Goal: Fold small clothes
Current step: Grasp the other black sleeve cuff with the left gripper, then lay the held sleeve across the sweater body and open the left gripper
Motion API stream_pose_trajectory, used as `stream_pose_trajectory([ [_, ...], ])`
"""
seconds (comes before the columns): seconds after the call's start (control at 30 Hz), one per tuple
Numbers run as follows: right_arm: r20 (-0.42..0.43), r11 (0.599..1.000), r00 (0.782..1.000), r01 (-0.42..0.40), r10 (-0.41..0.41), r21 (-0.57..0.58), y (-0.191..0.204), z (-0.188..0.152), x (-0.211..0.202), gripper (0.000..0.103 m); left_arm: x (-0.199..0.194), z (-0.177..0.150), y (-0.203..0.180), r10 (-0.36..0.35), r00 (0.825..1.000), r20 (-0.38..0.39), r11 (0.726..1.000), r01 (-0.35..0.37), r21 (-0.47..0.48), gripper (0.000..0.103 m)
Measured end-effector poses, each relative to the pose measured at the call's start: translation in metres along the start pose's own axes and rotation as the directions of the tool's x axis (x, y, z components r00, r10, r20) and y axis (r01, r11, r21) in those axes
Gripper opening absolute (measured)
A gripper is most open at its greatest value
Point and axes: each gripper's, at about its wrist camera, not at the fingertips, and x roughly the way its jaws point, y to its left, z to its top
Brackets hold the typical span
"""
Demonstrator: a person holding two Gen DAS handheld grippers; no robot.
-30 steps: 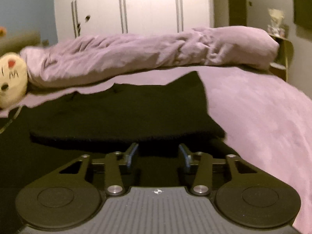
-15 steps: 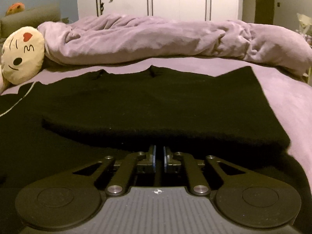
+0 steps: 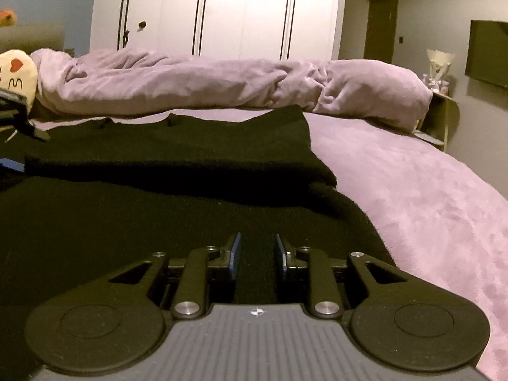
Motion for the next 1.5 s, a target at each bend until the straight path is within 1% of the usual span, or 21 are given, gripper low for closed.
stream_pose_trajectory([
  [0.03, 0.002, 1.0, 1.0, -0.003, 0.003, 0.006, -0.001, 0.0, 0.002, 0.024, 0.006, 0.001, -0.001, 0.0, 1.0, -0.018, 1.0, 0.0, -0.001, 0.051],
  [0.07, 0.004, 1.0, 1.0, -0.005, 0.005, 0.01, -0.001, -0.001, 0.003, 0.025, 0.012, 0.001, -0.001, 0.003, 0.999, -0.033, 1.0, -0.003, -0.003, 0.031],
  [0.1, 0.005, 1.0, 1.0, -0.008, 0.008, 0.013, -0.001, 0.0, 0.003, 0.025, 0.018, 0.002, -0.001, -0.003, 0.999, -0.053, 1.0, 0.002, -0.01, 0.018],
  [0.2, 0.009, 0.999, 1.0, -0.023, 0.022, 0.032, -0.004, -0.001, 0.002, 0.025, 0.025, -0.001, -0.003, 0.003, 0.998, -0.061, 1.0, -0.004, -0.026, 0.016],
  [0.3, 0.009, 0.999, 1.0, -0.028, 0.028, 0.04, -0.004, -0.002, 0.0, 0.025, 0.012, -0.001, -0.018, 0.027, 1.0, 0.004, 0.998, -0.028, 0.063, 0.014],
  [0.43, -0.002, 1.0, 1.0, -0.018, 0.018, 0.023, 0.0, 0.002, 0.0, 0.025, -0.014, 0.009, -0.037, 0.021, 0.996, 0.09, 0.987, -0.036, 0.159, 0.014],
  [0.5, -0.01, 1.0, 1.0, -0.004, 0.005, 0.007, 0.003, 0.004, -0.001, 0.025, -0.023, 0.014, -0.043, 0.048, 0.99, 0.133, 0.974, -0.076, 0.213, 0.014],
  [0.57, -0.016, 1.0, 1.0, 0.0, 0.0, 0.013, 0.006, 0.006, -0.002, 0.026, -0.026, 0.015, -0.044, 0.135, 0.976, 0.17, 0.951, -0.175, 0.254, 0.021],
  [0.63, -0.02, 1.0, 1.0, 0.004, -0.003, 0.026, 0.007, 0.006, -0.002, 0.027, -0.026, 0.012, -0.036, 0.181, 0.969, 0.169, 0.938, -0.221, 0.265, 0.041],
  [0.67, -0.02, 1.0, 1.0, 0.007, -0.007, 0.026, 0.007, 0.006, -0.002, 0.028, -0.028, 0.01, -0.03, 0.19, 0.97, 0.153, 0.939, -0.225, 0.26, 0.058],
  [0.77, -0.015, 1.0, 1.0, 0.01, -0.01, 0.022, 0.007, 0.004, 0.0, 0.029, -0.048, 0.002, -0.007, 0.147, 0.981, 0.129, 0.956, -0.174, 0.236, 0.072],
  [0.87, -0.008, 0.999, 1.0, 0.006, -0.006, 0.032, 0.006, 0.002, 0.003, 0.031, -0.079, -0.001, 0.021, 0.15, 0.976, 0.159, 0.963, -0.181, 0.202, 0.084],
  [0.97, 0.0, 0.999, 1.0, 0.009, -0.009, 0.032, 0.006, 0.0, 0.004, 0.032, -0.115, 0.006, 0.057, 0.173, 0.963, 0.207, 0.968, -0.205, 0.145, 0.086],
  [1.03, 0.004, 1.0, 1.0, 0.015, -0.016, 0.025, 0.008, 0.0, 0.004, 0.032, -0.136, 0.016, 0.081, 0.104, 0.971, 0.214, 0.987, -0.128, 0.099, 0.087],
  [1.07, 0.006, 1.0, 1.0, 0.019, -0.019, 0.022, 0.009, -0.001, 0.004, 0.032, -0.146, 0.022, 0.092, 0.112, 0.966, 0.235, 0.99, -0.129, 0.06, 0.094],
  [1.13, 0.008, 1.0, 1.0, 0.022, -0.022, 0.019, 0.009, -0.002, 0.004, 0.033, -0.172, 0.032, 0.112, 0.201, 0.919, 0.34, 0.978, -0.205, -0.023, 0.096],
  [1.2, 0.009, 0.999, 1.0, 0.018, -0.019, 0.026, 0.009, -0.002, 0.005, 0.034, -0.192, 0.048, 0.138, 0.194, 0.896, 0.398, 0.981, -0.178, -0.077, 0.097],
  [1.27, 0.01, 0.999, 1.0, 0.018, -0.018, 0.027, 0.01, -0.002, 0.005, 0.034, -0.203, 0.068, 0.169, 0.234, 0.881, 0.411, 0.967, -0.167, -0.193, 0.097],
  [1.37, 0.013, 0.999, 1.0, 0.017, -0.018, 0.031, 0.011, -0.003, 0.006, 0.035, -0.208, 0.092, 0.214, 0.264, 0.871, 0.414, 0.932, -0.119, -0.342, 0.096],
  [1.43, 0.013, 0.999, 1.0, 0.02, -0.02, 0.031, 0.011, -0.003, 0.007, 0.035, -0.21, 0.104, 0.235, 0.273, 0.861, 0.429, 0.911, -0.087, -0.404, 0.095],
  [1.5, 0.013, 0.999, 1.0, 0.028, -0.028, 0.021, 0.012, -0.003, 0.008, 0.035, -0.205, 0.116, 0.251, 0.276, 0.862, 0.425, 0.892, -0.065, -0.447, 0.089],
])
